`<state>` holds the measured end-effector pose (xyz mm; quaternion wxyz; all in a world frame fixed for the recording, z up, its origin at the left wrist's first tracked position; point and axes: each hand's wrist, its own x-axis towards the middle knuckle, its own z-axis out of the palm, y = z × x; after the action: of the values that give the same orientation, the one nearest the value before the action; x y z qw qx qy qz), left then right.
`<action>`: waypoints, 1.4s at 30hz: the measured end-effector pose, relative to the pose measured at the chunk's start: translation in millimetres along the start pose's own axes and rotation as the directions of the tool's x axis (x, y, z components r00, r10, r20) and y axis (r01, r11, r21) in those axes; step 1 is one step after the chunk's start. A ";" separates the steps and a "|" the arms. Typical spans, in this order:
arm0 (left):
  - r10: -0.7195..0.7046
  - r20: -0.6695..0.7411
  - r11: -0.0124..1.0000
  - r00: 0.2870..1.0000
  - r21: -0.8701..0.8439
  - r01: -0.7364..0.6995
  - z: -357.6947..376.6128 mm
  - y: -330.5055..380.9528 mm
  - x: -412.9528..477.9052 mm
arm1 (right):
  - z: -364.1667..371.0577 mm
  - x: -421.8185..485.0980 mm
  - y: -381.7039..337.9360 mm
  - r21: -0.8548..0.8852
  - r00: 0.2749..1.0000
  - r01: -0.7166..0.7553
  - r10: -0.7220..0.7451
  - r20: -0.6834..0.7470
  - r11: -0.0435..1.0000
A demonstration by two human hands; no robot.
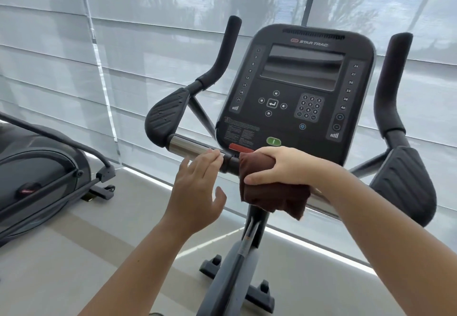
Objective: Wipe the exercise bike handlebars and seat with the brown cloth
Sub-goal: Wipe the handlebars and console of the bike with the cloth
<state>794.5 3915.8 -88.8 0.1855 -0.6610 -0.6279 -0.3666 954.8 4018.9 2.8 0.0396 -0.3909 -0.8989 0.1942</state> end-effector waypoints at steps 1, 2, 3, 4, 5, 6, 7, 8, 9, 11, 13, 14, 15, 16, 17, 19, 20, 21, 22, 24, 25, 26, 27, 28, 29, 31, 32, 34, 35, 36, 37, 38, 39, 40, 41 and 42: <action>-0.006 0.006 1.000 1.000 0.015 0.005 -2.3 1.8 2.0 | -1.2 -3.3 4.2 0.052 1.000 -0.015 0.015 0.004 0.999; -0.008 0.018 1.000 1.000 0.030 0.007 -4.0 3.4 3.6 | 1.2 -7.9 5.1 0.031 0.999 -0.031 0.032 -0.039 0.999; -0.007 0.031 0.999 0.999 0.043 0.005 -4.9 5.0 4.2 | 8.8 -12.3 6.7 -0.056 0.991 -0.042 0.035 -0.130 0.998; 0.001 0.045 0.998 0.999 0.056 -0.003 -4.9 6.4 4.0 | 21.0 -19.3 9.4 -0.207 0.961 -0.059 -0.001 -0.278 0.976; 0.011 0.056 0.998 0.998 0.066 -0.015 -4.3 7.6 3.1 | 35.3 -28.4 13.1 -0.382 0.897 -0.093 -0.089 -0.433 0.919; 0.021 0.065 0.997 0.998 0.070 -0.026 -3.4 8.7 1.5 | 48.0 -39.7 17.0 -0.514 0.810 -0.133 -0.206 -0.549 0.847; 0.031 0.073 0.997 0.997 0.065 -0.036 -2.2 10.2 0.1 | 56.8 -50.5 23.7 -0.581 0.727 -0.160 -0.303 -0.617 0.798; 0.045 0.078 0.997 0.996 0.057 -0.050 -0.8 12.2 -0.6 | 59.4 -58.1 31.7 -0.600 0.669 -0.166 -0.357 -0.651 0.782; 0.064 0.082 0.997 0.995 0.049 -0.068 0.9 15.5 -0.2 | 53.4 -64.6 38.4 -0.583 0.688 -0.144 -0.343 -0.640 0.799; 0.106 0.091 0.993 0.990 0.035 -0.109 5.4 24.9 2.8 | 18.2 -71.1 45.6 -0.311 0.906 -0.034 -0.101 -0.410 0.950; 0.139 0.098 0.990 0.985 0.014 -0.141 11.0 36.3 7.3 | -18.5 -69.9 47.6 0.031 0.994 -0.090 0.092 -0.054 0.995; 0.148 0.099 0.989 0.984 -0.002 -0.149 14.0 41.7 9.2 | -26.9 -67.0 48.1 0.074 0.992 -0.127 0.126 0.023 0.989; 0.153 0.100 0.988 0.983 -0.019 -0.152 17.2 46.7 10.4 | -26.0 -65.9 49.0 0.061 0.991 -0.132 0.130 0.024 0.989; 0.153 0.101 0.988 0.983 -0.038 -0.150 20.4 50.7 10.5 | -19.3 -66.9 49.5 -0.019 0.992 -0.119 0.118 -0.040 0.993; 0.148 0.101 0.988 0.984 -0.059 -0.143 23.7 53.8 9.7 | -5.7 -70.9 51.4 -0.160 0.977 -0.104 0.071 -0.199 0.982; 0.131 0.090 0.988 0.987 -0.097 -0.122 28.9 56.8 7.2 | 33.4 -85.3 59.4 -0.462 0.829 -0.141 -0.151 -0.539 0.875; 0.123 0.083 0.988 0.989 -0.108 -0.114 30.4 57.5 6.2 | 51.5 -92.9 61.0 -0.570 0.717 -0.199 -0.278 -0.639 0.797; 0.119 0.077 0.987 0.990 -0.114 -0.110 31.1 58.1 5.9 | 63.3 -97.7 63.1 -0.633 0.639 -0.260 -0.361 -0.679 0.729; 0.123 0.071 0.987 0.990 -0.117 -0.115 31.2 58.6 6.1 | 67.0 -100.1 64.5 -0.659 0.600 -0.295 -0.402 -0.692 0.692; 0.156 0.065 0.983 0.986 -0.112 -0.148 31.2 61.3 7.8 | 55.3 -100.6 62.7 -0.665 0.638 -0.245 -0.399 -0.659 0.706; 0.171 0.066 0.981 0.983 -0.106 -0.164 31.5 63.7 8.8 | 40.7 -99.1 59.4 -0.618 0.723 -0.169 -0.329 -0.607 0.768; 0.172 0.065 0.981 0.983 -0.103 -0.165 31.9 66.6 9.3 | 21.8 -96.9 55.3 -0.513 0.840 -0.100 -0.205 -0.503 0.853; 0.161 0.063 0.983 0.985 -0.102 -0.154 32.8 69.9 9.2 | 4.7 -93.7 53.1 -0.397 0.932 -0.072 -0.080 -0.353 0.915; 0.143 0.062 0.986 0.988 -0.099 -0.136 33.6 73.2 8.5 | -7.2 -89.9 52.6 -0.323 0.973 -0.066 -0.010 -0.229 0.944; 0.127 0.064 0.988 0.990 -0.093 -0.121 34.6 75.9 7.3 | -11.1 -86.3 52.4 -0.298 0.982 -0.074 0.018 -0.187 0.952; 0.114 0.068 0.991 0.991 -0.078 -0.109 36.3 78.8 5.1 | 3.0 -87.8 51.5 -0.381 0.944 -0.109 -0.025 -0.330 0.918; 0.111 0.068 0.992 0.992 -0.075 -0.106 36.7 79.4 5.0 | 20.7 -91.1 55.5 -0.475 0.866 -0.141 -0.124 -0.484 0.869; 0.097 0.068 0.992 0.993 -0.083 -0.091 36.9 80.6 5.4 | 59.4 -98.5 58.5 -0.613 0.668 -0.290 -0.303 -0.679 0.734; 0.088 0.065 0.993 0.994 -0.087 -0.082 36.6 81.2 5.9 | 70.9 -99.6 59.4 -0.644 0.607 -0.352 -0.358 -0.710 0.679; 0.082 0.059 0.993 0.995 -0.089 -0.077 36.2 82.1 5.9 | 72.5 -99.2 59.6 -0.640 0.580 -0.379 -0.367 -0.727 0.669; 0.077 0.057 0.993 0.995 -0.093 -0.071 35.9 83.2 5.7 | 67.6 -99.4 58.6 -0.629 0.584 -0.361 -0.359 -0.728 0.688; 0.070 0.059 0.993 0.996 -0.099 -0.064 35.3 84.1 5.6 | 57.9 -98.9 56.6 -0.609 0.627 -0.304 -0.327 -0.707 0.733; 0.060 0.061 0.993 0.996 -0.104 -0.053 34.6 85.0 5.7 | 44.2 -97.5 54.8 -0.561 0.701 -0.215 -0.274 -0.658 0.799; 0.049 0.062 0.994 0.997 -0.103 -0.043 33.7 86.3 5.9 | 26.1 -96.0 52.7 -0.472 0.814 -0.139 -0.171 -0.555 0.871; 0.043 0.063 0.995 0.997 -0.097 -0.037 33.1 87.8 5.9 | 8.3 -93.1 52.0 -0.390 0.911 -0.104 -0.070 -0.407 0.915; 0.041 0.066 0.995 0.997 -0.092 -0.035 32.8 89.1 5.7 | -5.7 -89.7 51.2 -0.347 0.960 -0.092 -0.010 -0.281 0.933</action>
<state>888.5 3930.2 -87.2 0.1408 -0.6927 -0.6037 -0.3685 1053.3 3988.0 -4.2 0.0898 -0.4337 -0.8961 -0.0283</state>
